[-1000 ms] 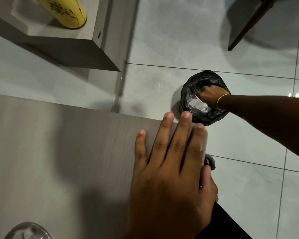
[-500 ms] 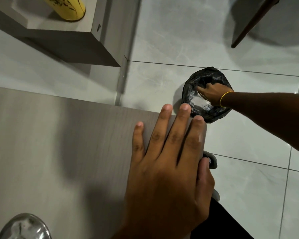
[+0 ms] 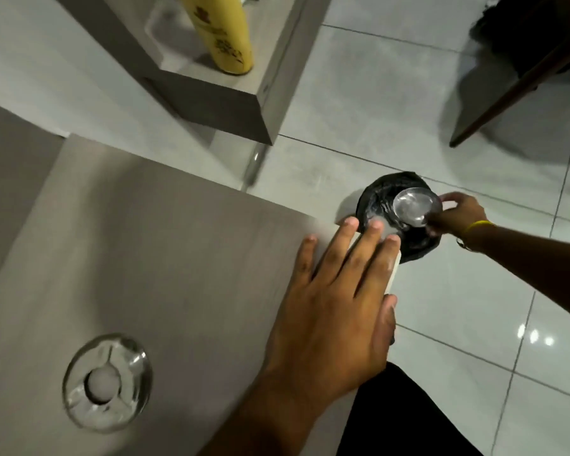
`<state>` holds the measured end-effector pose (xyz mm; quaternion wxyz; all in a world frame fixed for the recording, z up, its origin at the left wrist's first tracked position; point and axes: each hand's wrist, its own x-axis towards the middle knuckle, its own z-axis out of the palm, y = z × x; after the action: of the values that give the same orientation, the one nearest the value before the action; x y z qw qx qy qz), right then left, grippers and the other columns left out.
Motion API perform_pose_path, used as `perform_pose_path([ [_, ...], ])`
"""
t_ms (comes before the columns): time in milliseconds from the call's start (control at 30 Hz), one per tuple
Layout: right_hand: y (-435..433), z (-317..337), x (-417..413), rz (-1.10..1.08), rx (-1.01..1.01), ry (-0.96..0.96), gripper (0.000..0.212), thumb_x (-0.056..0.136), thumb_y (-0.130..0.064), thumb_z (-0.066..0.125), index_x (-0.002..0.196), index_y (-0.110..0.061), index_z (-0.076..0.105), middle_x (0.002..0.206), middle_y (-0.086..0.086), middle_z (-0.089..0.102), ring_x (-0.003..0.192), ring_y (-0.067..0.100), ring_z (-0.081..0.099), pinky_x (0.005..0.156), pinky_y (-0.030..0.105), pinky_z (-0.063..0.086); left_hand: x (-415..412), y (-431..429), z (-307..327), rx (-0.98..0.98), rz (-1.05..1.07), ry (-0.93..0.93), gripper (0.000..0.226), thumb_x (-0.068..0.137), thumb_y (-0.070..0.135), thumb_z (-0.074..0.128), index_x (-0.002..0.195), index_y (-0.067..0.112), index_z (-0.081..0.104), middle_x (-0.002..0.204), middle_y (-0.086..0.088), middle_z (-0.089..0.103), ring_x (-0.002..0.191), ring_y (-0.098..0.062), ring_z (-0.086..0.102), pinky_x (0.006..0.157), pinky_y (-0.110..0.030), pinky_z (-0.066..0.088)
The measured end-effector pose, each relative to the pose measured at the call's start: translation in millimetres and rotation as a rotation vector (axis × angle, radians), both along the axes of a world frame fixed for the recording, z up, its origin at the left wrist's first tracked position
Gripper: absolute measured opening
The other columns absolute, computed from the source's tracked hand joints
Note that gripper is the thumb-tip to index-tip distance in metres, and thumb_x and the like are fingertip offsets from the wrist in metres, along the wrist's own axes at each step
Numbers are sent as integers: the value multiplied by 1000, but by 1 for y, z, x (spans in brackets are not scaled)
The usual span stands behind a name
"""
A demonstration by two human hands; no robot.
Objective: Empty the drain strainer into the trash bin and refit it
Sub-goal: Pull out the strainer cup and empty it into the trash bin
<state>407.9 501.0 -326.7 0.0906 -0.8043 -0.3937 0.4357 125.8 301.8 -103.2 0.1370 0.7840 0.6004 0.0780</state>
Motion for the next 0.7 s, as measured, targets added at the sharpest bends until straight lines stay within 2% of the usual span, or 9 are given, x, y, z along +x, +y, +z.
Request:
perform_pose_path([
  [67,-4,42,-1,-15,31,136,44,87,3,78,128,3,62,71,24,75,42,22,69,64,43,68,-1,-1,1,2,38,2,70,108,46,43,171,21,24,182,-1,24,170,-22,11,135,-56,15],
  [100,-4,66,-1,9,54,198,41,90,6,77,127,6,60,65,24,72,39,20,67,56,39,68,1,-1,0,3,57,3,73,108,47,44,172,21,21,182,-1,21,171,-22,9,135,-57,16],
  [133,-5,86,0,31,85,252,39,92,7,76,127,6,58,66,26,70,38,18,67,49,35,65,4,0,-3,-6,72,3,76,107,49,46,173,22,19,183,-1,19,171,-22,7,135,-58,15],
  [200,-6,136,-12,94,117,319,35,94,9,74,124,1,58,78,31,67,38,17,67,46,30,62,5,-6,1,-4,158,-40,83,103,51,51,173,23,17,184,0,13,171,-23,5,134,-64,13],
  [333,-11,234,-52,267,141,433,26,96,8,70,113,-6,55,90,35,65,42,22,69,48,34,64,24,-28,15,27,369,-74,85,100,54,54,173,26,20,185,2,10,171,-24,7,128,-71,21],
  [500,-53,321,-133,507,124,444,23,93,8,74,103,13,53,83,42,57,45,32,69,46,40,63,41,-76,30,73,758,-100,76,104,57,48,171,27,29,183,2,17,170,-28,17,131,-66,16],
  [600,-92,343,-185,604,100,480,20,90,6,78,96,4,59,71,26,64,45,33,70,43,38,55,29,-114,31,115,991,-125,67,106,54,45,165,24,43,180,0,28,167,-27,27,133,-63,13],
  [633,-105,346,-202,636,92,491,20,89,6,79,95,1,61,74,19,66,46,32,71,43,35,55,22,-125,31,124,1061,-117,64,105,52,48,161,22,49,179,-2,33,166,-28,30,132,-65,15],
  [700,-137,344,-239,710,58,513,24,87,8,81,97,-4,64,84,19,67,49,31,72,44,37,59,-1,-153,31,116,1195,-73,65,100,48,53,158,18,54,176,-6,37,165,-28,32,130,-66,16],
])
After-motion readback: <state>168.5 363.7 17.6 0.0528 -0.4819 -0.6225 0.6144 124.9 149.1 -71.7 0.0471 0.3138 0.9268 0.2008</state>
